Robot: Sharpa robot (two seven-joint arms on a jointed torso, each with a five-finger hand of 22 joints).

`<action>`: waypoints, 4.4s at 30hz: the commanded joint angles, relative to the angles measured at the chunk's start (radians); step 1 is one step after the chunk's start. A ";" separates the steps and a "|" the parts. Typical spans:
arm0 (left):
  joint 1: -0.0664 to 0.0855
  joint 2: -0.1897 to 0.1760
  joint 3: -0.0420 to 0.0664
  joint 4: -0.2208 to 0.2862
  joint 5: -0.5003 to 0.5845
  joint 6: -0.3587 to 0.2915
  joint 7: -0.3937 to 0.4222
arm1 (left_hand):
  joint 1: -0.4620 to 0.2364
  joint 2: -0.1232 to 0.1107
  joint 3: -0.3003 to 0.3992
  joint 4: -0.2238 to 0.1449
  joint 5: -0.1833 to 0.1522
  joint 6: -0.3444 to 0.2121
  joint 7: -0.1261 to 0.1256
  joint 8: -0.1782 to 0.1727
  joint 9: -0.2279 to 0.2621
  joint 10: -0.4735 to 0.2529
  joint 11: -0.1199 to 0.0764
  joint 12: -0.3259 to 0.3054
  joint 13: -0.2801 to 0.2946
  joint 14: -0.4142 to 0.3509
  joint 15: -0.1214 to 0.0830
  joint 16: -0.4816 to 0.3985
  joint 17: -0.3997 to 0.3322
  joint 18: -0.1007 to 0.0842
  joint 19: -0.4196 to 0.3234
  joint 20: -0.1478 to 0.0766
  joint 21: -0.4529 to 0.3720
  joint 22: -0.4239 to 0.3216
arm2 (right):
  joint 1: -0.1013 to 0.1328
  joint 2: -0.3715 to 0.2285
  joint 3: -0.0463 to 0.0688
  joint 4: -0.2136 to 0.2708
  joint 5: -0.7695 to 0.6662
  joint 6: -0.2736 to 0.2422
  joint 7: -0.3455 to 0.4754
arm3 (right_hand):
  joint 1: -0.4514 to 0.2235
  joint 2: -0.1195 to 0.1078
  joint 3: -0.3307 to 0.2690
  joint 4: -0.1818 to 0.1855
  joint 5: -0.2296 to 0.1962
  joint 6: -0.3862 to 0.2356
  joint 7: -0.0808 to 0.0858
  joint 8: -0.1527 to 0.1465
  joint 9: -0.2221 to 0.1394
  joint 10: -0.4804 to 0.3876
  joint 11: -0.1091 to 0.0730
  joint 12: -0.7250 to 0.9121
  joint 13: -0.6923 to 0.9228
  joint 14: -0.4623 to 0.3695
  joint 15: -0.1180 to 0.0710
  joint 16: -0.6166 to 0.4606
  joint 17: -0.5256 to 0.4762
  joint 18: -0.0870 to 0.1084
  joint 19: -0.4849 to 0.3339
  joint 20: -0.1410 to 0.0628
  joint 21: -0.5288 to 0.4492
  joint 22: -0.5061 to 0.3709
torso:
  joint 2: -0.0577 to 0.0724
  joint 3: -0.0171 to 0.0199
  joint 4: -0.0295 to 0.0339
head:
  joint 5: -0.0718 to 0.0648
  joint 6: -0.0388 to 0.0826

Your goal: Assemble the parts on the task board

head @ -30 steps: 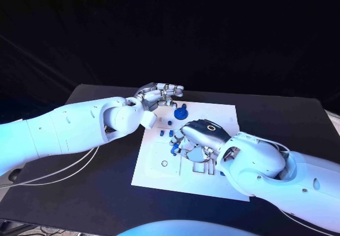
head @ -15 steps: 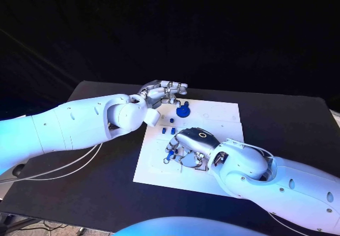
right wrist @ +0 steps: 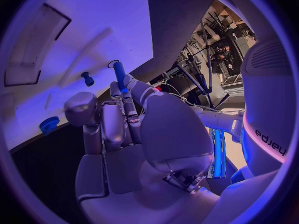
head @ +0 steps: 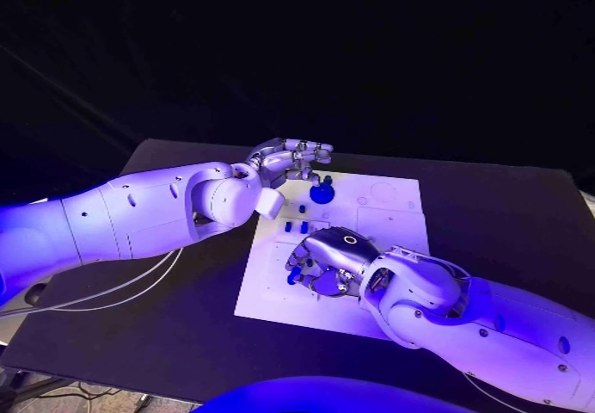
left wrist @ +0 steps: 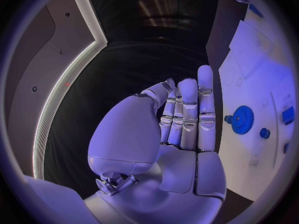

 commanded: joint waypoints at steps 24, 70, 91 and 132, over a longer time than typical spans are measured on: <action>0.000 0.003 0.000 0.000 -0.005 0.017 0.013 | -0.008 -0.002 -0.005 -0.001 0.002 -0.005 0.000 0.003 0.000 -0.007 -0.002 0.004 0.001 -0.004 0.000 0.000 -0.001 0.017 0.000 0.006 -0.004 -0.002 | -0.016 0.014 -0.001 -0.024 -0.057 -0.019 -0.026 | 0.010 0.002 0.010 -0.002 0.004 0.006 0.002 0.006 0.002 0.040 -0.033 0.001 0.001 0.039 -0.008 0.004 0.000 -0.006 0.006 -0.001 0.007 0.002 | 0.001 -0.0001 0.0003 | 0.006 -0.010; -0.001 0.004 0.000 -0.001 -0.005 0.016 0.011 | -0.008 -0.002 -0.005 -0.001 0.002 -0.005 0.000 0.003 0.000 -0.007 -0.002 0.004 0.001 -0.004 0.000 0.000 -0.001 0.017 0.000 0.006 -0.004 -0.002 | -0.012 0.043 -0.003 -0.025 -0.079 0.055 -0.054 | -0.026 -0.021 -0.003 0.010 0.010 -0.024 0.008 -0.010 -0.005 0.018 -0.025 -0.017 -0.003 0.033 -0.002 -0.006 -0.017 -0.003 -0.006 0.003 -0.001 -0.015 | -0.001 -0.0010 0.0001 | 0.005 -0.014; -0.001 0.000 0.000 -0.008 -0.005 0.025 0.005 | -0.010 -0.002 -0.006 -0.002 0.001 -0.008 0.001 0.006 0.000 -0.011 -0.002 0.008 0.002 -0.007 0.000 0.000 -0.005 0.017 -0.001 0.007 -0.005 -0.002 | -0.010 -0.020 -0.001 0.015 -0.029 -0.152 0.022 | -0.057 -0.071 -0.225 0.063 0.096 -0.180 0.037 -0.054 -0.029 -0.162 0.012 -0.030 -0.003 -0.023 0.028 -0.129 -0.178 0.035 -0.096 0.028 -0.171 -0.264 | -0.001 0.0014 -0.0021 | 0.003 -0.005; -0.010 -0.010 0.000 -0.005 -0.005 0.029 0.012 | -0.004 0.002 0.001 -0.007 0.005 -0.012 0.001 0.010 0.000 -0.016 -0.001 0.013 0.002 -0.009 0.000 0.001 -0.007 0.018 -0.001 0.007 -0.006 -0.003 | 0.032 -0.466 -0.009 0.208 0.218 -0.022 -0.347 | -0.128 -0.022 -0.458 0.264 0.269 -0.090 -0.027 0.069 0.030 0.189 -0.074 0.896 0.976 0.062 -0.040 0.170 0.177 -0.041 0.080 -0.035 0.148 0.226 | -0.018 0.0033 -0.0408 | -0.122 0.034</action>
